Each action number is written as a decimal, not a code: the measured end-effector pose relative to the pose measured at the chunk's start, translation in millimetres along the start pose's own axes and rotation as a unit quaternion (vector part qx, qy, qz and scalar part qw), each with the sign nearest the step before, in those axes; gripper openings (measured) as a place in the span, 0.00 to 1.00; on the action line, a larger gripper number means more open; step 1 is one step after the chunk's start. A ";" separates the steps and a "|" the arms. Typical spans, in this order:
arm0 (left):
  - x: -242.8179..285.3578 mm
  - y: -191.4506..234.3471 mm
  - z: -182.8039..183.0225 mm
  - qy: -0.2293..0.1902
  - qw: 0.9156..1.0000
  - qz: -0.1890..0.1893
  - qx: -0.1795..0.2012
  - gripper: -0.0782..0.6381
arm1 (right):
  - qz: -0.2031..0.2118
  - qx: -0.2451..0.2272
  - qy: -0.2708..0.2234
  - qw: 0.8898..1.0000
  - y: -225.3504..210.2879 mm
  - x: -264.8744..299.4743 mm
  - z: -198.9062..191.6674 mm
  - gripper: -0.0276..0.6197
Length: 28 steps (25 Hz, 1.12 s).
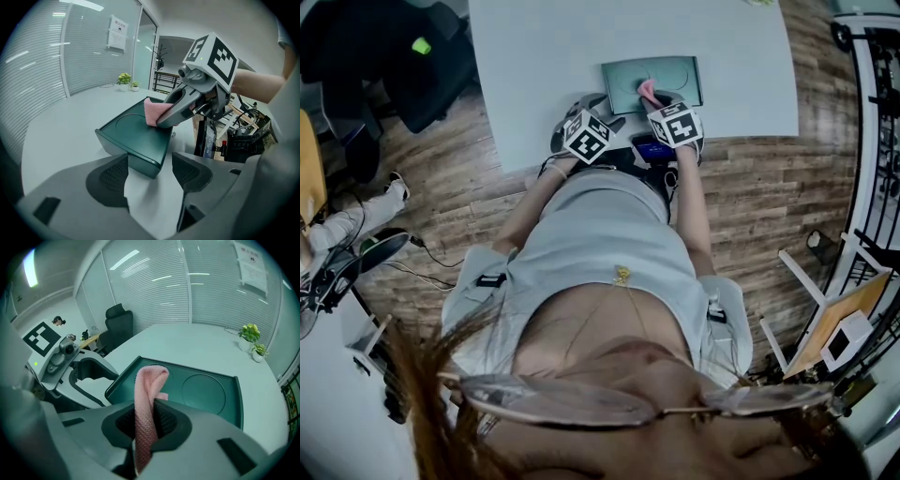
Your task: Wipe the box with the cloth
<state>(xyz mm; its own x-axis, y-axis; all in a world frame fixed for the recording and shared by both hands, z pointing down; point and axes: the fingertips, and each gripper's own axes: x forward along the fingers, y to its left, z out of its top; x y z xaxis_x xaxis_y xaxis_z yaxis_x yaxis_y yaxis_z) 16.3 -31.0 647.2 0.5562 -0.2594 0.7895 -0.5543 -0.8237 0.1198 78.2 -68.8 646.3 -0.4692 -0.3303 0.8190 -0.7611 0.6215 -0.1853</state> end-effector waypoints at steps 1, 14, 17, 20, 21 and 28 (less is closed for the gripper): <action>-0.1 -0.1 0.1 -0.001 1.000 0.000 0.000 0.52 | 0.002 -0.002 0.000 1.000 2.6 1.1 0.8 0.10; -1.8 0.1 -1.9 0.004 1.000 0.005 -0.004 0.52 | 0.040 -0.034 0.006 0.999 32.5 12.8 10.6 0.10; -2.2 1.4 -3.5 0.003 1.000 0.007 -0.007 0.52 | 0.048 -0.038 0.008 0.998 38.7 15.9 12.0 0.10; -3.0 2.5 -3.0 0.001 1.000 0.009 -0.009 0.52 | 0.056 -0.041 0.007 0.998 44.9 18.3 15.2 0.10; -3.6 2.4 -2.9 0.001 1.000 0.009 -0.009 0.52 | 0.059 -0.042 0.006 0.997 47.2 19.0 16.5 0.10; -5.7 2.2 -3.7 0.000 1.000 0.009 -0.008 0.52 | 0.079 -0.029 -0.004 0.996 62.1 23.8 22.0 0.10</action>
<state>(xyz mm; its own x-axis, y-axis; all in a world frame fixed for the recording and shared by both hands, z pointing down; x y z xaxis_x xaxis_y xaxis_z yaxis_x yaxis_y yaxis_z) 9.6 -29.5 645.2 0.5461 -0.2751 0.7913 -0.5740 -0.8109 0.1143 9.9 -53.7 642.4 -0.5842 -0.2307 0.7781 -0.6506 0.7063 -0.2790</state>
